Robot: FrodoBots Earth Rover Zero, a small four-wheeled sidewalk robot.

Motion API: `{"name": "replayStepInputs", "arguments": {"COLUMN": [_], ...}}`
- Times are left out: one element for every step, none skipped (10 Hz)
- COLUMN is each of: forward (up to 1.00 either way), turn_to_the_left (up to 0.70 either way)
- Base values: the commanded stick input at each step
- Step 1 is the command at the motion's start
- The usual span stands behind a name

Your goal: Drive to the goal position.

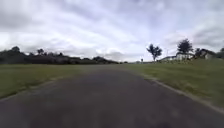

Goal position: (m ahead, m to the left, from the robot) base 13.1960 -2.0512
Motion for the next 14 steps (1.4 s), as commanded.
{"name": "replayStepInputs", "arguments": {"forward": [0.70, 0.70, 0.70, 0.70, 0.70, 0.70, 0.70, 0.70, 0.70, 0.70, 0.70, 0.70, 0.70, 0.70], "turn_to_the_left": [0.00, 0.00, 0.00, 0.00, 0.00, 0.00, 0.00, 0.00, 0.00, 0.00, 0.00, 0.00, 0.00, 0.00]}}
